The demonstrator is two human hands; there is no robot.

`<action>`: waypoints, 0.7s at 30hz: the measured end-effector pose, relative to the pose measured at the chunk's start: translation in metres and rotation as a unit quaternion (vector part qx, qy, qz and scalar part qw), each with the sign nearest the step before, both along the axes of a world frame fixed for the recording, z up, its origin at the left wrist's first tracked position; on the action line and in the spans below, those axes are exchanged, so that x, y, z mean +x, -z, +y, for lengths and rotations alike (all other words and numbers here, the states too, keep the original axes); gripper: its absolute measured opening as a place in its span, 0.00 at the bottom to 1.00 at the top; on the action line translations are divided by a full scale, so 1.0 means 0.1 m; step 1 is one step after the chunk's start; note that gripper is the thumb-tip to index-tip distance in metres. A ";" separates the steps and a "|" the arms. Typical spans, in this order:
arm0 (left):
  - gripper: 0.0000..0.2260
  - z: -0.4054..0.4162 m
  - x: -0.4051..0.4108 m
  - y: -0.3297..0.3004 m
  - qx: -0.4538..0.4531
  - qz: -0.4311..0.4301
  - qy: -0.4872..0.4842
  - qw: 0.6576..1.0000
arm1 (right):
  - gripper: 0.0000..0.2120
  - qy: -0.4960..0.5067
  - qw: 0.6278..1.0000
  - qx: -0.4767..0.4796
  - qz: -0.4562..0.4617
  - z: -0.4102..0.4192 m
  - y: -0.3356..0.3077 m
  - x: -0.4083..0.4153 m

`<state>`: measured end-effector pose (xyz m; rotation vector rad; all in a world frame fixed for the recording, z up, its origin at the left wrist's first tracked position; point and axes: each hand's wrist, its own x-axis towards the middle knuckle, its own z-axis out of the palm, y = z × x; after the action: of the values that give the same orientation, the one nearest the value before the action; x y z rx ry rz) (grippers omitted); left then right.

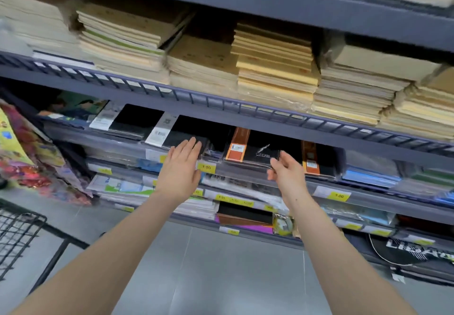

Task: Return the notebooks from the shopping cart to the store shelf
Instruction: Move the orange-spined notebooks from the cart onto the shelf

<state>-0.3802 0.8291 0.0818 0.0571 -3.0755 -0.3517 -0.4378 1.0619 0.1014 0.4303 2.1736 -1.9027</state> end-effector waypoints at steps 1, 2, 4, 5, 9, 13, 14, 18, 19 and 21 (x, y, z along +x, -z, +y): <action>0.28 0.00 0.01 0.02 0.002 0.007 0.002 1.000 | 0.25 -0.001 0.999 0.030 0.013 -0.02 0.05 -0.01; 0.28 -0.01 0.02 0.04 0.005 0.016 0.004 1.000 | 0.25 -0.008 0.998 0.061 0.030 -0.04 0.09 -0.02; 0.28 -0.01 0.02 0.06 0.012 0.032 0.005 0.999 | 0.25 -0.015 0.991 0.112 0.065 -0.05 0.14 -0.01; 0.28 0.00 0.02 0.05 0.015 0.034 0.003 0.999 | 0.25 -0.012 0.989 0.130 0.076 -0.05 0.14 -0.02; 0.27 0.04 0.01 -0.02 0.029 0.020 -0.012 0.999 | 0.25 -0.031 0.982 0.169 0.077 0.02 0.09 -0.02; 0.21 0.35 0.08 -0.24 0.117 0.110 0.018 0.987 | 0.27 -0.069 0.974 0.185 0.107 0.28 -0.02 0.12; 0.19 0.49 0.11 -0.28 0.138 0.130 0.040 0.981 | 0.27 -0.075 0.970 0.199 0.119 0.38 -0.06 0.18; 0.16 1.14 0.17 -0.23 0.219 0.105 0.107 0.964 | 0.23 -0.092 0.949 0.256 0.160 0.88 -0.13 0.35; 0.17 1.30 0.15 -0.17 0.237 0.091 0.119 0.960 | 0.23 -0.093 0.944 0.266 0.169 1.01 -0.11 0.36; 0.19 1.59 0.09 -0.05 0.267 0.064 0.122 0.954 | 0.22 -0.091 0.940 0.278 0.175 1.26 -0.03 0.33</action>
<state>-0.3717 0.9883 0.0871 -0.3168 -2.7679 -1.1371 -0.4047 1.1875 0.1043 -0.0383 2.8659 -1.3206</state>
